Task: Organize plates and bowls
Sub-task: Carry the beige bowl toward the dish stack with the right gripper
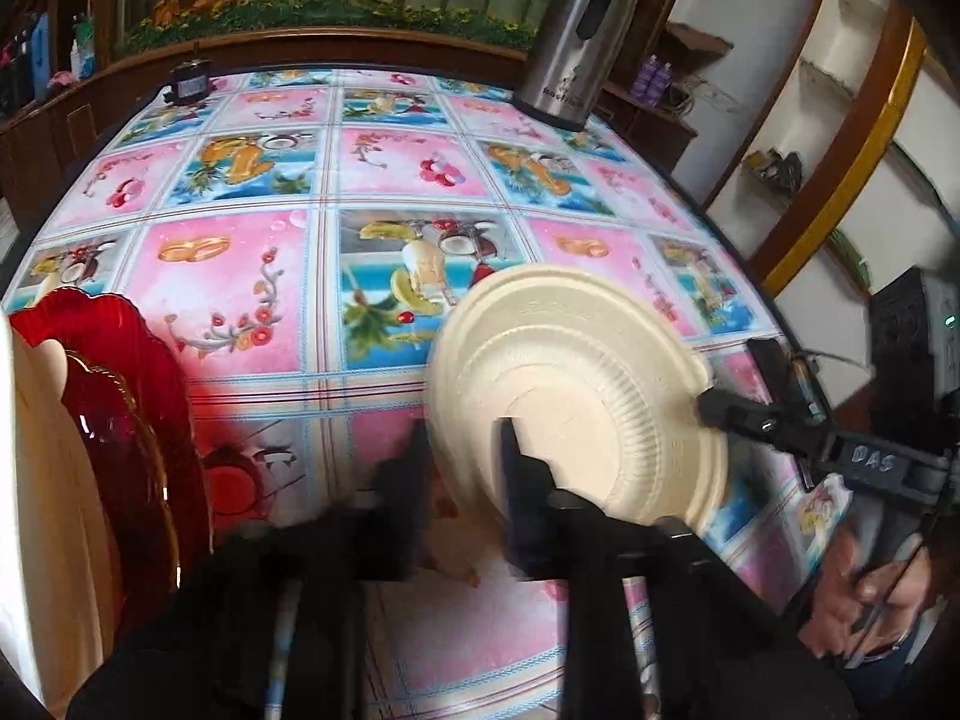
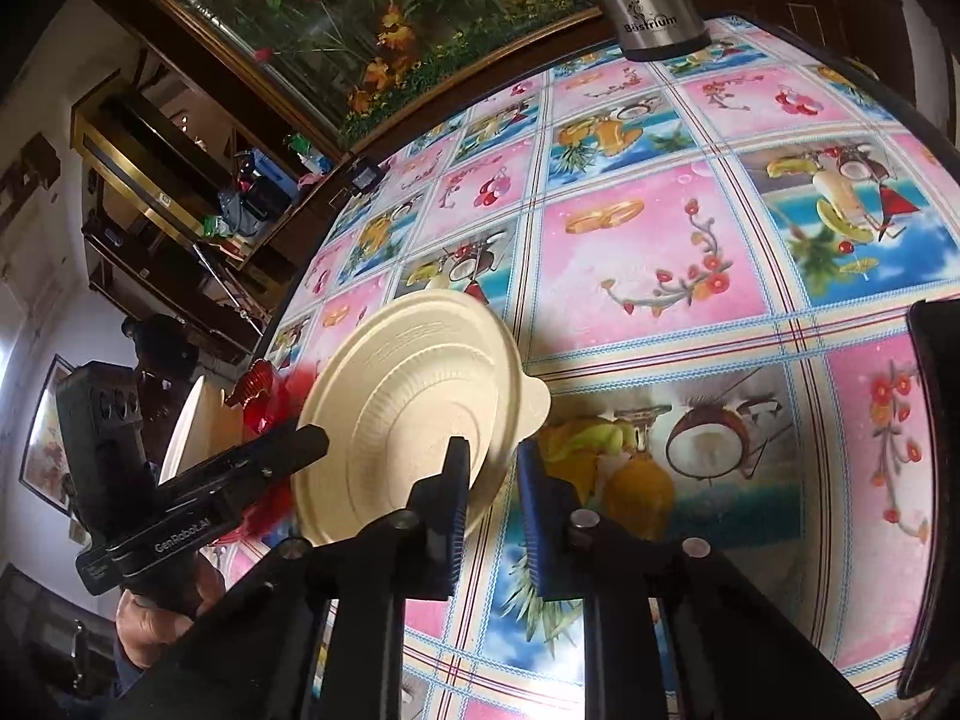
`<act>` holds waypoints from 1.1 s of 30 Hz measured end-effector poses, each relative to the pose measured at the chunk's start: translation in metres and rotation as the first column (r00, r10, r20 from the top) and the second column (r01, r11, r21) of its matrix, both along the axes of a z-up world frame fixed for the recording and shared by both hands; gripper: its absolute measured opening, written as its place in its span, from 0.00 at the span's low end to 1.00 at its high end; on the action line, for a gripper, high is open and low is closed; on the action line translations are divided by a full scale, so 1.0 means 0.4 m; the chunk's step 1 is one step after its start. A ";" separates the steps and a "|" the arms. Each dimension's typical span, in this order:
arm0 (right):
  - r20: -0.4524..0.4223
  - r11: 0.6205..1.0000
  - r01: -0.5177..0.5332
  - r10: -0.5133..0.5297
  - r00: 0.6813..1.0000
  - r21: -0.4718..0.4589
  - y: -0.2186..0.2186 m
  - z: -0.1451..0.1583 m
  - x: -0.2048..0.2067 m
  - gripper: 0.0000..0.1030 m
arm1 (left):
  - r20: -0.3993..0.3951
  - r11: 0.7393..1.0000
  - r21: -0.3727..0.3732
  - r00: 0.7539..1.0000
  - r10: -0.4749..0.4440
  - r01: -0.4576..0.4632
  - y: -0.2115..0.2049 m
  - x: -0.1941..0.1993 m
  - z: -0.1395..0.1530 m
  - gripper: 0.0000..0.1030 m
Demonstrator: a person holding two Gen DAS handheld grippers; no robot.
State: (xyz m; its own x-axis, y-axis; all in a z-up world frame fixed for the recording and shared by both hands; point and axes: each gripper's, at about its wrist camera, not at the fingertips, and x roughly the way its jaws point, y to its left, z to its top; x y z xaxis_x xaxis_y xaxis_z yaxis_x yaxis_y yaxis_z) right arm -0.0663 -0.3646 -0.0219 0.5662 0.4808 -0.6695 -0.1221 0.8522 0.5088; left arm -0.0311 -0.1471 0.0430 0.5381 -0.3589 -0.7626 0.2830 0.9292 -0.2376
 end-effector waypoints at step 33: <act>0.099 0.999 -0.031 0.033 0.995 -0.020 0.054 0.111 -0.073 0.14 | 0.143 0.999 0.033 0.989 0.030 -0.035 0.041 -0.107 0.107 0.15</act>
State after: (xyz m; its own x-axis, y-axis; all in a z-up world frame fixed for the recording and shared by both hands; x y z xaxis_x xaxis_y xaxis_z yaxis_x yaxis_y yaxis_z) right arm -0.0954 -0.3430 0.0226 0.6148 0.4878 -0.6197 -0.1988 0.8562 0.4769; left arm -0.0741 -0.1308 0.0858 0.6529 -0.3137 -0.6894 0.2815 0.9455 -0.1637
